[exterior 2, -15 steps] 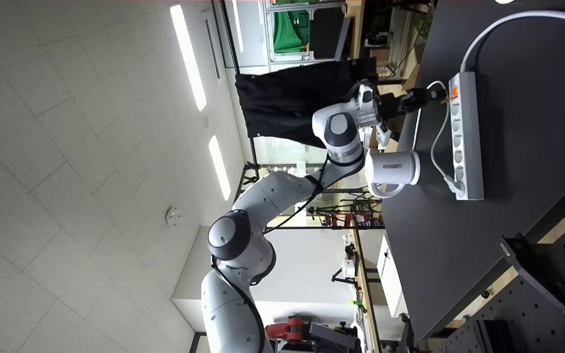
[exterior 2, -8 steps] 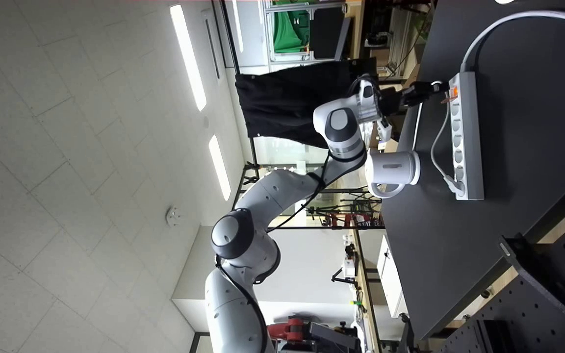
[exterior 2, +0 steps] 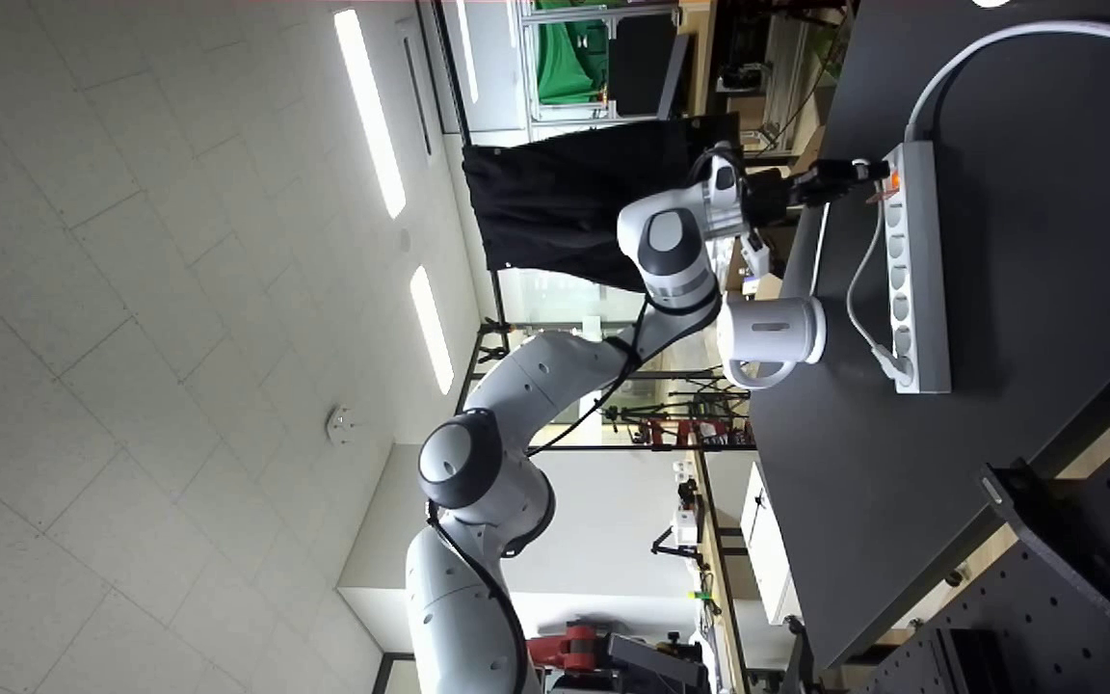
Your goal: Switch off the extension cord
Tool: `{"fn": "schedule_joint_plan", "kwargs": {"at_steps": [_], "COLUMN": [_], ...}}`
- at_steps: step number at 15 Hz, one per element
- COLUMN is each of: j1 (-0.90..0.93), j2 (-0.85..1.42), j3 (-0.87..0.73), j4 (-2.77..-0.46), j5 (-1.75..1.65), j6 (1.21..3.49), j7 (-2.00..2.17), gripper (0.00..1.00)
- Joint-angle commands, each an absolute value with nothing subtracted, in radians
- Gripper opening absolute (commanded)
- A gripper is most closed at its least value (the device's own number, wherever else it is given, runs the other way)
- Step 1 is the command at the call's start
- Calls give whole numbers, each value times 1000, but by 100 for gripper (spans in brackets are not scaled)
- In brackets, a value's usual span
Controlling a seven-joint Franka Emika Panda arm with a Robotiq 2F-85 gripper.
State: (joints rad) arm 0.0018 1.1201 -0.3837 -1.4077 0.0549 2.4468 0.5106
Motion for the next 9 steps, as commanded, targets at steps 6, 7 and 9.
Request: {"fn": "schedule_joint_plan", "kwargs": {"at_steps": [6, 7, 9], "j1": [-20, -20, -21], "j2": [1116, 1115, 1116], "j3": [-363, -360, -355], "j4": [-1389, -1389, -1389], "j5": [45, 45, 46], "j6": [2427, 2427, 2426], "j7": [535, 534, 534], "gripper": [0, 0, 0]}}
